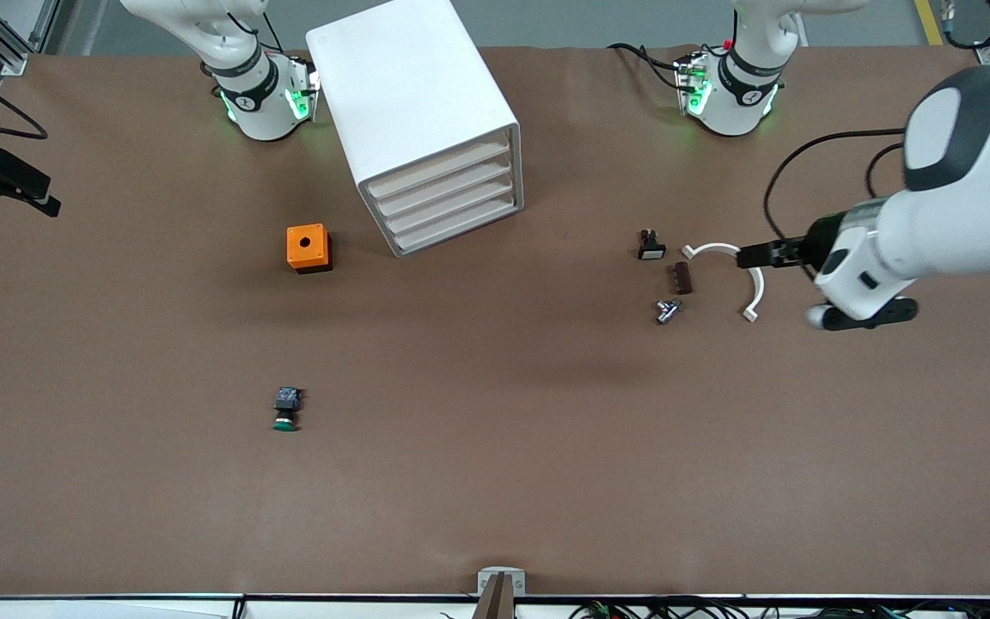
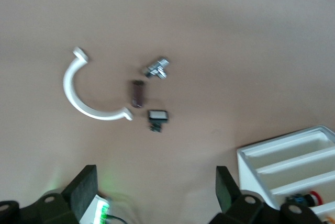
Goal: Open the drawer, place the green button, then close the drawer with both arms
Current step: 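Reach the left gripper toward the cabinet while the right gripper reaches the button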
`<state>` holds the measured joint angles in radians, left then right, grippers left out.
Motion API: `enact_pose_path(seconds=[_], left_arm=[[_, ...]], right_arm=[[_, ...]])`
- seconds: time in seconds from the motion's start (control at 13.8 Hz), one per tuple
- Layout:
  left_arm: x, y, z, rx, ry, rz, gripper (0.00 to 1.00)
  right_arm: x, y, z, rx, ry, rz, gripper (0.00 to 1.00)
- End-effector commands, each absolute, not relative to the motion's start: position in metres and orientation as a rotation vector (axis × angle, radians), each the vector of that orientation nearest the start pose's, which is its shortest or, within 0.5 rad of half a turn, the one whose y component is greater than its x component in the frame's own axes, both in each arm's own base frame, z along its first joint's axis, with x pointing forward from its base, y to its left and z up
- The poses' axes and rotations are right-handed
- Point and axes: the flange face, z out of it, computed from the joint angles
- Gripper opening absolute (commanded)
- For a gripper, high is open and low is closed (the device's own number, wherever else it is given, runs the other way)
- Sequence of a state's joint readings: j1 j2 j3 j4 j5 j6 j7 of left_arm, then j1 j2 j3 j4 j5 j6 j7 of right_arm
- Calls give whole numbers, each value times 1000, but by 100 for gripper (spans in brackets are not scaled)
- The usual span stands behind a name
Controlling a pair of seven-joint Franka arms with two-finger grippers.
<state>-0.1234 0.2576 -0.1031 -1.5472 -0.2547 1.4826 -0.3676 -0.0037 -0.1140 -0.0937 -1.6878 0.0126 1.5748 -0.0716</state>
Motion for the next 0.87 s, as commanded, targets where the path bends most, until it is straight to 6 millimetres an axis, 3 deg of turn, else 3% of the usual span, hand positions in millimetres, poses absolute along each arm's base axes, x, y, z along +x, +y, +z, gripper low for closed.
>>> enact_pose_path(seconds=[0.0,0.15,0.36,0.44,0.58,0.8], left_arm=[[585,-207,454,-3214,-380,767,99],[585,-248,434,-3169,-455,797,99],[585,-304,410,-3073,-650,854,99],[586,-316,402,-3056,-735,901,99],[591,-329,391,-3036,-937,969,99],[592,-358,369,-2981,-1163,1001,100]], right_arm=[[512,-48,644,-3122,32,-40,100],[517,-60,641,-3112,70,-23,100],[541,-63,599,-3125,62,92,100],[556,-62,571,-3124,58,159,100],[585,-67,538,-3116,72,215,100],[604,-67,504,-3130,62,291,100]])
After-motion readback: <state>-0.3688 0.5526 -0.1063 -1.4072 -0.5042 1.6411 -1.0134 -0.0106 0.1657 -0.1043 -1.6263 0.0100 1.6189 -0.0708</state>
